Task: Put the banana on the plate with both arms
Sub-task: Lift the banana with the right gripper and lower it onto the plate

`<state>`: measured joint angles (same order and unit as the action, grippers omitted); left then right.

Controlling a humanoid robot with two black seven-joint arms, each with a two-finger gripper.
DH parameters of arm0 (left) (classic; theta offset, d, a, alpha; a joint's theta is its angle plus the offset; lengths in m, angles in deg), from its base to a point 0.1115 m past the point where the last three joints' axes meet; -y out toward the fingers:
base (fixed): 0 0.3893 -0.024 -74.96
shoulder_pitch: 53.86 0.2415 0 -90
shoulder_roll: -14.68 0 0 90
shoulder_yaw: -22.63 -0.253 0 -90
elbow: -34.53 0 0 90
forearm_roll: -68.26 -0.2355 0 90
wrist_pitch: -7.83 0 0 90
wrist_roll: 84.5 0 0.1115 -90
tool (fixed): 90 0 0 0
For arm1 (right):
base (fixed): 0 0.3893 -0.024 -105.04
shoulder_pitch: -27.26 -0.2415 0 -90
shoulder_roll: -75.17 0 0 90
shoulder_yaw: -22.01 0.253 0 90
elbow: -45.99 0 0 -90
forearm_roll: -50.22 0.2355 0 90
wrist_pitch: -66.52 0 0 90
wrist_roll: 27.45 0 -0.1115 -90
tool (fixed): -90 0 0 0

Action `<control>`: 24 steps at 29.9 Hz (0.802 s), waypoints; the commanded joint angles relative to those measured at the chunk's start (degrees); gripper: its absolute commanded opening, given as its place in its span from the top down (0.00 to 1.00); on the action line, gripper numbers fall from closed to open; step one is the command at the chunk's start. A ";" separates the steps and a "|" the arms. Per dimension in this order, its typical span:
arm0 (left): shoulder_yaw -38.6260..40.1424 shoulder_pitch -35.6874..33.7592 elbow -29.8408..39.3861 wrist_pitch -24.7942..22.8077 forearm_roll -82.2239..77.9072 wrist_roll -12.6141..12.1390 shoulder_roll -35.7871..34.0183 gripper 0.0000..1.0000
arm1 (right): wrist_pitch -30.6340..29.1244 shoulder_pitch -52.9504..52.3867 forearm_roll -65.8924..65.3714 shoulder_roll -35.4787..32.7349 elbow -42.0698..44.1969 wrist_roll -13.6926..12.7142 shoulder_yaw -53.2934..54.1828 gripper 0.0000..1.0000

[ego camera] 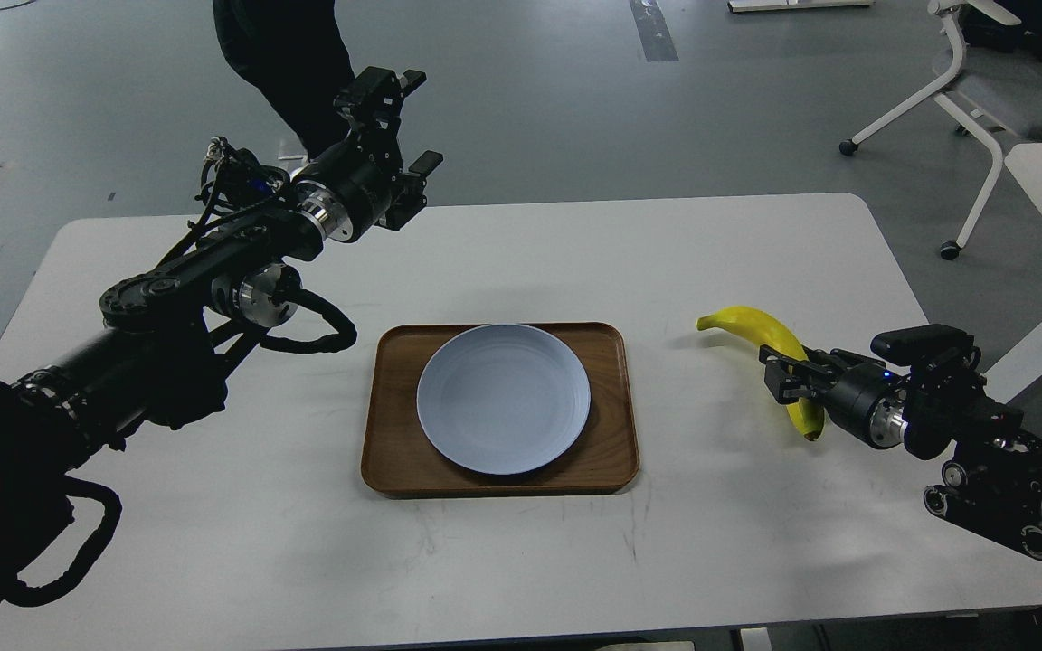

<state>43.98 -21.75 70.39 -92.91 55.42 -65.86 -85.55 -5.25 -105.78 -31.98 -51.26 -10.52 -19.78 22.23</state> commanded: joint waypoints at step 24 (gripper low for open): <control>0.09 -0.29 -0.18 0.01 0.09 -0.18 -1.73 0.02 | 0.58 -18.48 -0.68 23.60 5.53 8.42 -16.12 1.00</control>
<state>44.07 -22.04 70.31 -92.91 55.58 -66.05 -87.25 -4.68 -124.31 -32.70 -31.25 -6.98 -11.55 7.40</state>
